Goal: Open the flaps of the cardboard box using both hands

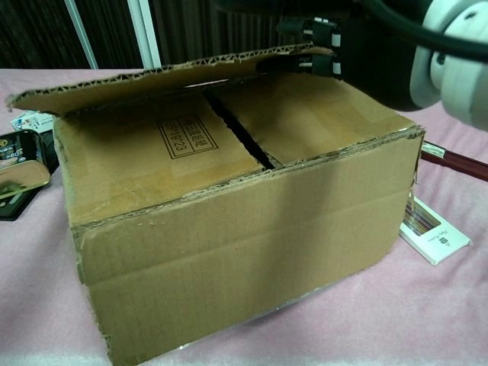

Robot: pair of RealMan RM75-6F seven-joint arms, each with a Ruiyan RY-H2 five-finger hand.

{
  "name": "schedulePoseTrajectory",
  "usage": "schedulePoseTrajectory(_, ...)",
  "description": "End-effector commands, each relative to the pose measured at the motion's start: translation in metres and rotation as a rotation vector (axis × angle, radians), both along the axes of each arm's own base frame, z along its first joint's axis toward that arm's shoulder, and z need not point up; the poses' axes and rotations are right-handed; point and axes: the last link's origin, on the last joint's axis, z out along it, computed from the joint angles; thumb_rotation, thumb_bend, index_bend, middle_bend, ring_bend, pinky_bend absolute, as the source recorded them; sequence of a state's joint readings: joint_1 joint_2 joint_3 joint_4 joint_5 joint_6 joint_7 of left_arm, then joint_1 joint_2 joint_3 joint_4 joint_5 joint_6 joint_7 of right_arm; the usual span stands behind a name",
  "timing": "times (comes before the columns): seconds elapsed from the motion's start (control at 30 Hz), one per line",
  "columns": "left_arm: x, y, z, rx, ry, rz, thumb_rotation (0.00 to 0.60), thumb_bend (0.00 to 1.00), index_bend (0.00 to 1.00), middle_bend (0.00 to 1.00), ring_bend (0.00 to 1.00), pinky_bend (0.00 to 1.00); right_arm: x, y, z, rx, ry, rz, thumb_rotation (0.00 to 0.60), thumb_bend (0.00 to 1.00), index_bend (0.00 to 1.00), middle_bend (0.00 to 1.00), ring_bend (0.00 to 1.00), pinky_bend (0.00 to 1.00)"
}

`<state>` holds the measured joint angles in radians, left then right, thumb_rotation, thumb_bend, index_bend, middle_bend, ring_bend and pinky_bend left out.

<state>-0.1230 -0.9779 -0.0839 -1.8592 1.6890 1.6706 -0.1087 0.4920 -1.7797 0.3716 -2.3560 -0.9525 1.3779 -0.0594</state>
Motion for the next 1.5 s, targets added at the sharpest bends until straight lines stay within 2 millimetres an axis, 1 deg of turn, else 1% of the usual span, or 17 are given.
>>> schedulePoseTrajectory(0.03,0.000,0.000,0.000,0.000,0.000,0.000,0.600,0.21,0.00,0.02,0.04,0.15,0.005,-0.005,0.003,-0.015,-0.015,-0.016,0.600,0.29,0.00,0.00,0.00,0.21)
schedulePoseTrajectory(0.2,0.000,0.001,0.000,0.002,-0.003,-0.001,0.600,0.21,0.00,0.02,0.04,0.15,0.010,-0.008,0.006,-0.028,-0.026,-0.023,0.600,0.29,0.00,0.00,0.00,0.21)
schedulePoseTrajectory(0.57,0.001,0.001,0.000,0.007,-0.015,-0.005,0.600,0.21,0.00,0.02,0.04,0.15,0.033,-0.019,0.015,-0.068,-0.018,0.006,0.600,0.29,0.00,0.00,0.00,0.21)
schedulePoseTrajectory(0.83,0.000,0.003,0.001,0.008,-0.021,0.000,0.600,0.21,0.00,0.03,0.04,0.15,0.040,-0.029,0.021,-0.077,-0.001,-0.033,0.600,0.29,0.00,0.00,0.00,0.21)
schedulePoseTrajectory(1.07,0.000,0.004,0.002,0.010,-0.027,0.002,0.600,0.21,0.00,0.03,0.04,0.15,0.048,-0.029,0.023,-0.089,-0.008,-0.032,0.600,0.29,0.00,0.00,0.00,0.21)
schedulePoseTrajectory(1.17,-0.001,0.005,0.002,0.012,-0.029,0.003,0.600,0.21,0.00,0.03,0.04,0.15,0.055,-0.031,0.028,-0.106,-0.021,-0.023,0.600,0.29,0.00,0.00,0.00,0.21)
schedulePoseTrajectory(1.2,-0.001,0.005,0.002,0.014,-0.031,0.003,0.600,0.21,0.00,0.03,0.04,0.15,0.061,-0.034,0.032,-0.113,-0.033,-0.013,0.600,0.29,0.00,0.00,0.00,0.21)
schedulePoseTrajectory(1.3,-0.001,0.006,0.003,0.013,-0.034,0.005,0.600,0.21,0.00,0.03,0.04,0.15,0.070,-0.038,0.037,-0.110,-0.034,-0.009,0.600,0.29,0.00,0.00,0.00,0.21)
schedulePoseTrajectory(1.5,-0.001,0.006,0.002,0.008,-0.038,0.008,0.600,0.21,0.00,0.03,0.04,0.15,0.076,-0.038,0.038,-0.103,-0.039,-0.013,0.600,0.29,0.00,0.00,0.00,0.21)
